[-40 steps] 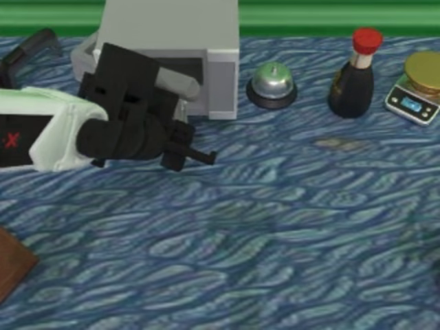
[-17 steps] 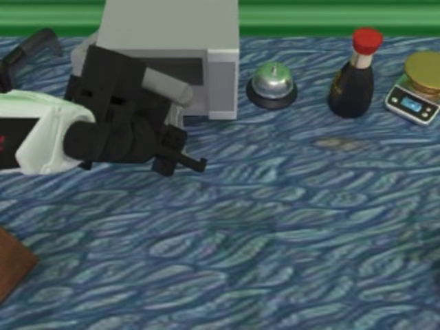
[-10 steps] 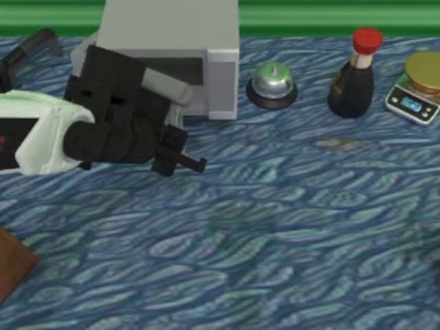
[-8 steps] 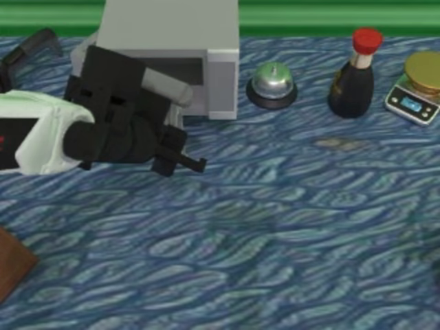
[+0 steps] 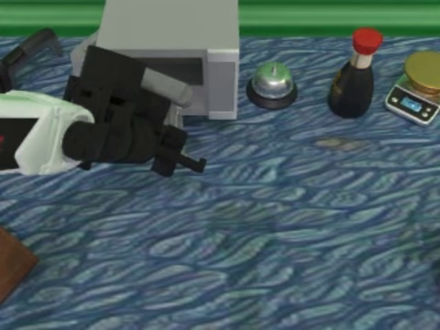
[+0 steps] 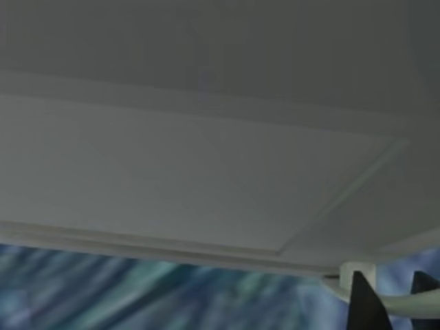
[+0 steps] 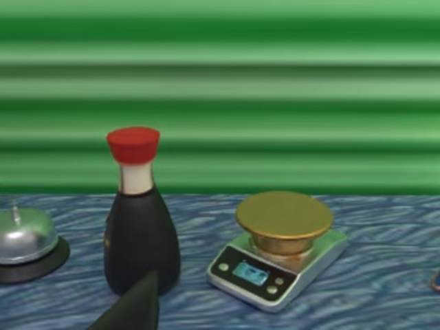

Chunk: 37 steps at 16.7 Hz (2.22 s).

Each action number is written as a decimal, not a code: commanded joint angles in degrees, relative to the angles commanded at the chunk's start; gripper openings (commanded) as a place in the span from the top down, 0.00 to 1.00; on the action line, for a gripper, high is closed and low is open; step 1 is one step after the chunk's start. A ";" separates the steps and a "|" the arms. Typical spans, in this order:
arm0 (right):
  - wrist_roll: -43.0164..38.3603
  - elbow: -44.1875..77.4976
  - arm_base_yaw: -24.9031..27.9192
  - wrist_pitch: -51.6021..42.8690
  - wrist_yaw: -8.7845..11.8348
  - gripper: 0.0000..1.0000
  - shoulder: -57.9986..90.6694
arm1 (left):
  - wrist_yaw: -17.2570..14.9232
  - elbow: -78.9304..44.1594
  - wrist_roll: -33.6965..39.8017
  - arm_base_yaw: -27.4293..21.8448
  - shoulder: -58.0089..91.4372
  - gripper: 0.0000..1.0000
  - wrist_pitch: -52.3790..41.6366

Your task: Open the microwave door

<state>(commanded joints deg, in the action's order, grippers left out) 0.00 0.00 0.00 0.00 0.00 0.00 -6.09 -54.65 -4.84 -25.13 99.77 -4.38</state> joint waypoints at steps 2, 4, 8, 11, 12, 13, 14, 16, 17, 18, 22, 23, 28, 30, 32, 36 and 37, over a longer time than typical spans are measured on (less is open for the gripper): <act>0.00 0.00 0.00 0.00 0.00 0.00 0.00 | 0.00 0.00 0.00 0.00 0.00 1.00 0.00; 0.00 0.00 0.00 0.00 0.00 0.00 0.00 | -0.54 -0.02 0.17 -0.35 0.02 1.00 -0.08; 0.00 0.00 0.00 0.00 0.00 0.00 0.00 | -2.10 0.75 -2.12 0.88 -0.82 1.00 -0.21; 0.00 0.00 0.00 0.00 0.00 0.00 0.00 | -3.44 1.45 -4.07 1.82 -1.35 1.00 -0.42; 0.00 0.00 0.00 0.00 0.00 0.00 0.00 | -3.58 1.54 -4.27 1.91 -1.39 1.00 -0.46; 0.00 0.00 0.00 0.00 0.00 0.00 0.00 | -3.58 1.54 -4.27 1.91 -1.39 1.00 -0.46; 0.00 0.00 0.00 0.00 0.00 0.00 0.00 | -3.58 1.54 -4.27 1.91 -1.39 1.00 -0.46; 0.00 0.00 0.00 0.00 0.00 0.00 0.00 | -3.58 1.54 -4.27 1.91 -1.39 1.00 -0.46; 0.00 0.00 0.00 0.00 0.00 0.00 0.00 | -3.58 1.54 -4.27 1.91 -1.39 1.00 -0.46; 0.00 0.00 0.00 0.00 0.00 0.00 0.00 | -3.58 1.54 -4.27 1.91 -1.39 1.00 -0.46; 0.00 0.00 0.00 0.00 0.00 0.00 0.00 | -3.58 1.54 -4.27 1.91 -1.39 1.00 -0.46; 0.00 0.00 0.00 0.00 0.00 0.00 0.00 | -3.58 1.54 -4.27 1.91 -1.39 1.00 -0.46; 0.00 0.00 0.00 0.00 0.00 0.00 0.00 | -3.58 1.54 -4.27 1.91 -1.39 1.00 -0.46; 0.00 0.00 0.00 0.00 0.00 0.00 0.00 | -3.58 1.54 -4.27 1.91 -1.39 1.00 -0.46; 0.00 0.00 0.00 0.00 0.00 0.00 0.00 | -3.58 1.54 -4.27 1.91 -1.39 1.00 -0.46; 0.00 0.00 0.00 0.00 0.00 0.00 0.00 | -3.58 1.54 -4.27 1.91 -1.39 1.00 -0.46; 0.00 0.00 0.00 0.00 0.00 0.00 0.00 | -4.02 1.50 -3.98 1.49 -1.37 1.00 -0.50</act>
<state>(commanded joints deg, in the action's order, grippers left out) 0.00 0.00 0.00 0.00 0.00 0.00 -10.10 -53.15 -8.81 -23.64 98.40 -4.88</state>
